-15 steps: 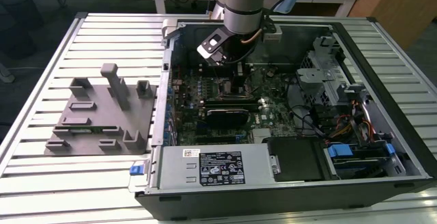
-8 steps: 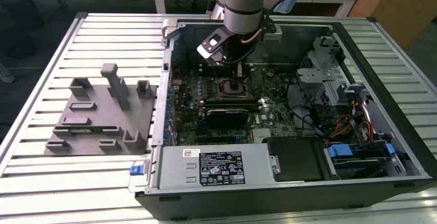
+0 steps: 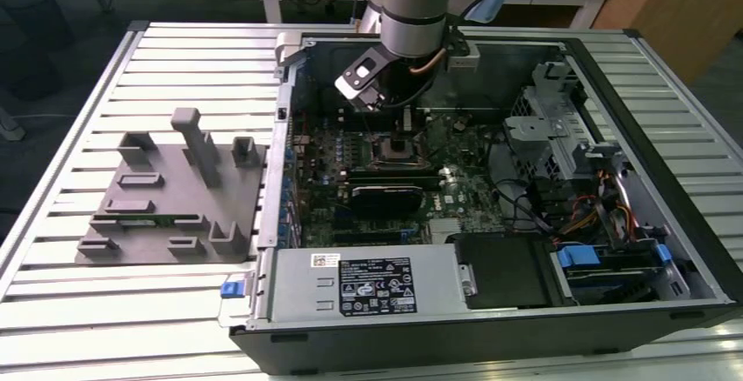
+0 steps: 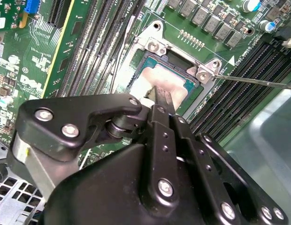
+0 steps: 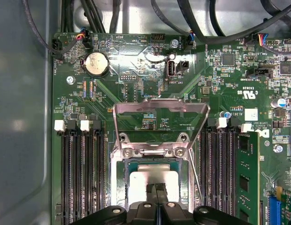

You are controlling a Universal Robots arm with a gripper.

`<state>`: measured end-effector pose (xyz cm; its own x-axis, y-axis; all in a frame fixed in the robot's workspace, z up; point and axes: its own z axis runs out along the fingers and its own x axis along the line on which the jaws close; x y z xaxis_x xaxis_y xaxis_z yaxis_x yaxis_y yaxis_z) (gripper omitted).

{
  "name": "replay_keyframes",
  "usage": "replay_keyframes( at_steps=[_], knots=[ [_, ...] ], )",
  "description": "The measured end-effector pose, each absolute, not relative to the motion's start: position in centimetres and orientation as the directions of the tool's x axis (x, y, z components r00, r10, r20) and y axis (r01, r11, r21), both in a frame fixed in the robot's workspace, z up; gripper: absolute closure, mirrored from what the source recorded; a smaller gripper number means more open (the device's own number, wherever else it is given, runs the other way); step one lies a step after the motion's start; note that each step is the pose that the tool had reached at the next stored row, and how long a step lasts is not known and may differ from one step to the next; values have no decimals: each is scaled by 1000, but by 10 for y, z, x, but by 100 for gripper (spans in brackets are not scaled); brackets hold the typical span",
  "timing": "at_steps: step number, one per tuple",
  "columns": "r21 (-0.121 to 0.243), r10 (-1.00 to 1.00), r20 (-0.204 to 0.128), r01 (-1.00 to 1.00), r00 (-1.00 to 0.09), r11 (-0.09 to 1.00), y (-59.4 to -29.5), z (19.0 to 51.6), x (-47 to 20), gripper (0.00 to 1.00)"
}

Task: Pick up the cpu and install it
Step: 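Place the cpu into insertion slot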

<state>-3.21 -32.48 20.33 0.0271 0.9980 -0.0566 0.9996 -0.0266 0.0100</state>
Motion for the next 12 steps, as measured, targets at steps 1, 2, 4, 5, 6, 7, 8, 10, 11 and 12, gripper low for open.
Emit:
replay_keyframes(
  at_steps=[1, 2, 4, 5, 6, 7, 8, 10, 11, 12],
  knots=[
    [14, 998, -57, 1000, 27, -27, -325, 203, -32, 89],
    [23, 998, -57, 999, 28, -27, -325, 203, -33, 89],
    [37, 998, -56, 999, 29, -27, -325, 203, -33, 89],
    [40, 998, -56, 999, 29, -27, -325, 202, -33, 89],
    [40, 998, -56, 999, 29, -27, -325, 202, -34, 89],
    [40, 998, -56, 999, 29, -27, -325, 202, -34, 89],
    [40, 998, -56, 999, 29, -27, -325, 202, -35, 89],
    [40, 998, -56, 999, 29, -27, -325, 202, -36, 89],
    [40, 998, -56, 999, 29, -27, -325, 202, -36, 89],
    [40, 998, -56, 999, 29, -27, -325, 201, -36, 89]
  ],
)
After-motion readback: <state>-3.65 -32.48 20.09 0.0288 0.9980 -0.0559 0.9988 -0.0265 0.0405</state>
